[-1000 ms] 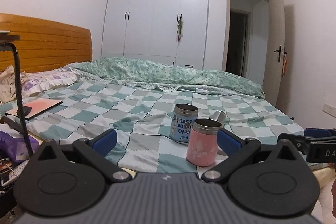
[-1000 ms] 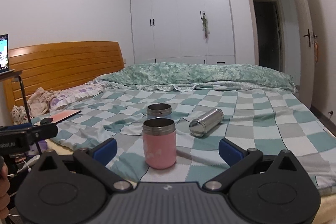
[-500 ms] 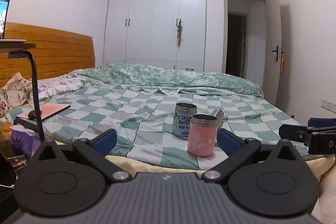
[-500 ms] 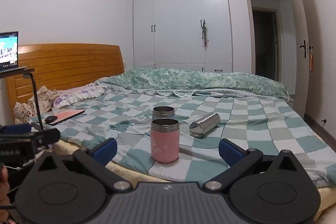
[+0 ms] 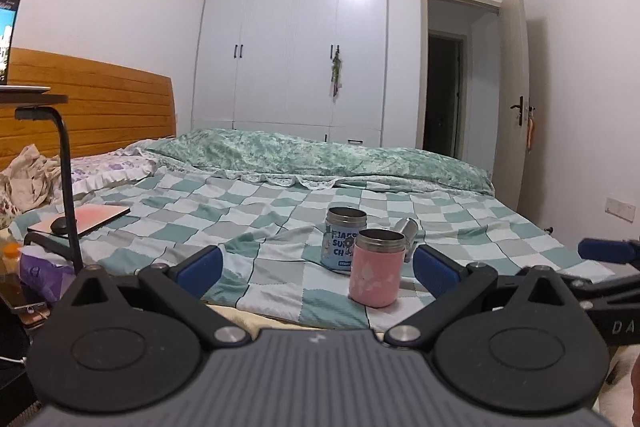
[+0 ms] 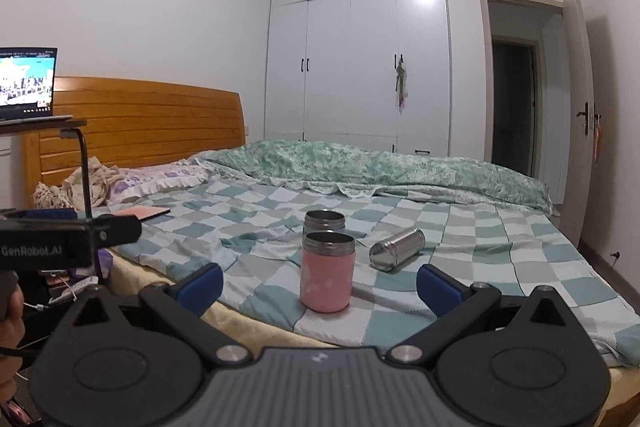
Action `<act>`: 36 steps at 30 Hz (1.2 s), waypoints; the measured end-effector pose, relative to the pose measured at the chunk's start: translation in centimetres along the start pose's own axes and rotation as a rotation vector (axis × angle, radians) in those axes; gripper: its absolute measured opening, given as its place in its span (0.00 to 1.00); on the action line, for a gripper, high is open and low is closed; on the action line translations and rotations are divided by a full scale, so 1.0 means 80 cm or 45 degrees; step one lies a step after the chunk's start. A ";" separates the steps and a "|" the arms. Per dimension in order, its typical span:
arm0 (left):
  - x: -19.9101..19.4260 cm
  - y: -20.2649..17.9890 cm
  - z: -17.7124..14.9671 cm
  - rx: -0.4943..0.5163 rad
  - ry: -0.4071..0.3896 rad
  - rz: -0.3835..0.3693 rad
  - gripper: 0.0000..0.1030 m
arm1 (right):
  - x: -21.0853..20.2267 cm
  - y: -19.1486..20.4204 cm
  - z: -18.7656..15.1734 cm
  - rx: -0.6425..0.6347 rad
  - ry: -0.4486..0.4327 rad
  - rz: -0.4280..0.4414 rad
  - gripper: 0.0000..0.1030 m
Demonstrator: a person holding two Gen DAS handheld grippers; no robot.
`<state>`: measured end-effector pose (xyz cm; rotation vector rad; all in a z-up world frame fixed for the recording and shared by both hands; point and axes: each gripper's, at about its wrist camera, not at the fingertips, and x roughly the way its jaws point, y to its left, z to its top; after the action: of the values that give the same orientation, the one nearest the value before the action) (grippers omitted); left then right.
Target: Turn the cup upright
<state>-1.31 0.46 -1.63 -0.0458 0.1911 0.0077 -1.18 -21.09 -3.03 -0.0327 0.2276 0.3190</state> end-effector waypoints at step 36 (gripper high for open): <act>0.002 0.003 0.000 0.000 0.010 -0.005 1.00 | 0.001 -0.005 -0.001 0.027 0.001 -0.007 1.00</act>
<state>-1.13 0.68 -1.71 -0.0465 0.1989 0.0039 -1.01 -21.46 -3.13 -0.0125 0.2314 0.3111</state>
